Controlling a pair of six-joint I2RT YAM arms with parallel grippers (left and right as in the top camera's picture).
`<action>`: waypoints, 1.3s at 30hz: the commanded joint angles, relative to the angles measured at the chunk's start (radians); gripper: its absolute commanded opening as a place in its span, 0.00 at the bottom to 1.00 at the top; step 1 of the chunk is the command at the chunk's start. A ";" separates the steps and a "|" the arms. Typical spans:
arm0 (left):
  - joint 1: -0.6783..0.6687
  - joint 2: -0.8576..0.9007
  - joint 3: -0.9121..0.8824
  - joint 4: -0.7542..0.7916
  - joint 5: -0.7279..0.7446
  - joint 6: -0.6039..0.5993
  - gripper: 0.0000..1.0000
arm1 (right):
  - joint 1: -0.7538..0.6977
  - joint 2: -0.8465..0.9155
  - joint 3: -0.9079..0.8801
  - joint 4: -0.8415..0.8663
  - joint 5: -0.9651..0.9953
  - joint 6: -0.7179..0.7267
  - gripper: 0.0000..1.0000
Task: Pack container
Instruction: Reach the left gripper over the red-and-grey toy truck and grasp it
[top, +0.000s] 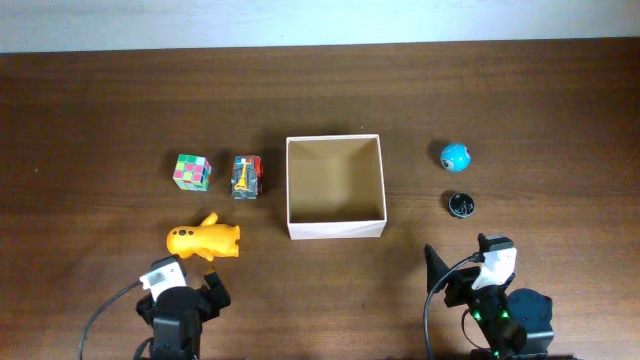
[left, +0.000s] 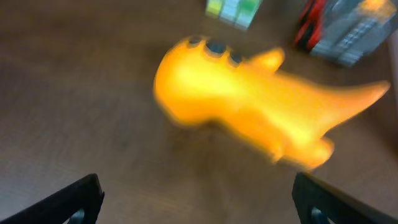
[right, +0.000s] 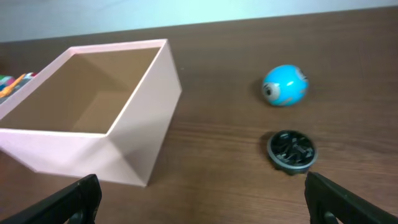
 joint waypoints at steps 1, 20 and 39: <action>-0.003 -0.010 -0.003 0.127 0.113 -0.003 0.99 | -0.003 -0.008 -0.003 0.010 -0.085 0.035 0.99; -0.003 0.119 0.171 0.323 0.428 0.162 0.99 | -0.003 0.346 0.328 -0.023 -0.151 0.098 0.99; -0.003 1.285 1.198 -0.233 0.505 0.444 0.99 | -0.051 1.104 0.926 -0.436 -0.118 0.096 0.99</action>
